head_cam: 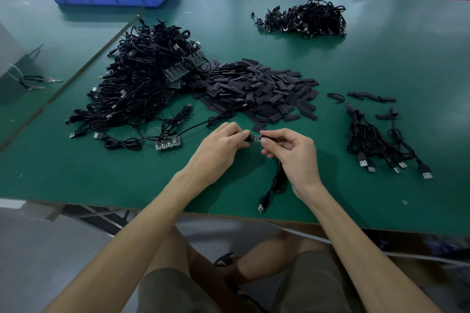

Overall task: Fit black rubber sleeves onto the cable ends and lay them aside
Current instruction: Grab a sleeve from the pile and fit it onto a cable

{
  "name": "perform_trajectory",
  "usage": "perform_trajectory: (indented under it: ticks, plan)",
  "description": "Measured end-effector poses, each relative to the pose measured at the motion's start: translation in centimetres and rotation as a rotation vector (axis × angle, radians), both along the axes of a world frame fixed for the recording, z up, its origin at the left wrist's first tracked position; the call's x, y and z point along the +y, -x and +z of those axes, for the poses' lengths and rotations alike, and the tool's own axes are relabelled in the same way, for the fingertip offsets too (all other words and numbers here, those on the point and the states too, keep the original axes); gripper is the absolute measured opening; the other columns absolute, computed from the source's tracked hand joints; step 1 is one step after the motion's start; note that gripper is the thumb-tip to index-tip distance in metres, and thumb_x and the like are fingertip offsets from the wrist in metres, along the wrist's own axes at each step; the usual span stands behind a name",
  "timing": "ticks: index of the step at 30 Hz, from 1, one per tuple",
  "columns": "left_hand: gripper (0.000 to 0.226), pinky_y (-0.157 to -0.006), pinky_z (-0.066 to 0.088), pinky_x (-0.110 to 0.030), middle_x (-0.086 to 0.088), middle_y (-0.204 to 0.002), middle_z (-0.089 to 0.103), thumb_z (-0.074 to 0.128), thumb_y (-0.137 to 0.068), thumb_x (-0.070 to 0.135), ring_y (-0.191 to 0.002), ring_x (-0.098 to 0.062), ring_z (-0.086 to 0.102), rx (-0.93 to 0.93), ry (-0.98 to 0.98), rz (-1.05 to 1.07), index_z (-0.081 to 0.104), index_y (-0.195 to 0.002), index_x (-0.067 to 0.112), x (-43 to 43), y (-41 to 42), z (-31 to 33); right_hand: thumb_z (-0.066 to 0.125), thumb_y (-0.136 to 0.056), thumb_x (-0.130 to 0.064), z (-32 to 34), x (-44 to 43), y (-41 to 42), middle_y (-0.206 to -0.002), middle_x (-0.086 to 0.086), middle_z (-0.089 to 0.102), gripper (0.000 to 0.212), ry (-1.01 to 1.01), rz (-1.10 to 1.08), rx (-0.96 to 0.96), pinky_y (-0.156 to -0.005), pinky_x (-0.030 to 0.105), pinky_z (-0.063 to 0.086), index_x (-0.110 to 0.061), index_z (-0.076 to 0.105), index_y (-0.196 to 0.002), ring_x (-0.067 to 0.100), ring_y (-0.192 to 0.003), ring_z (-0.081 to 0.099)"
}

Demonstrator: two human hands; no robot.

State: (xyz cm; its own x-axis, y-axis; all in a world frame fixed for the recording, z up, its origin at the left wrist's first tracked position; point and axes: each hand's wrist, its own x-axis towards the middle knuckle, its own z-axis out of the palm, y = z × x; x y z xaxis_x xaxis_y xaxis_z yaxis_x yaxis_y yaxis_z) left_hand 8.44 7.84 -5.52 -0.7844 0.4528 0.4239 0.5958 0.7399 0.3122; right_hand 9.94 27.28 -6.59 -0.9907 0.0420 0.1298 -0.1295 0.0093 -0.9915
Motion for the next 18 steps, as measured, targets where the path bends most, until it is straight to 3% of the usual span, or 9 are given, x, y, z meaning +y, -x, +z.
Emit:
perform_trajectory:
  ticks: [7,18]
  plan:
    - [0.02,-0.086,0.05,-0.034,-0.007,-0.103,0.062,0.061,-0.101,0.009,-0.098,-0.025,0.058,-0.013,-0.018,0.037,0.068,-0.119,0.005,0.09,-0.15,-0.1,0.08,-0.088,-0.006,0.07,-0.15,0.02,-0.077,0.004,0.078,0.016,-0.041,0.008,0.0,-0.066,0.02,0.055,-0.02,0.081,-0.096,0.016,-0.069,0.074]
    - [0.022,-0.085,0.051,-0.038,-0.008,-0.101,0.063,0.063,-0.099,0.008,-0.095,-0.027,0.059,0.001,0.003,0.013,0.068,-0.12,0.003,0.24,-0.53,0.3,0.078,-0.091,-0.013,0.26,-0.39,0.01,-0.078,0.004,0.078,0.011,-0.081,0.043,-0.002,-0.064,0.023,0.056,-0.02,0.081,-0.099,0.018,-0.069,0.074]
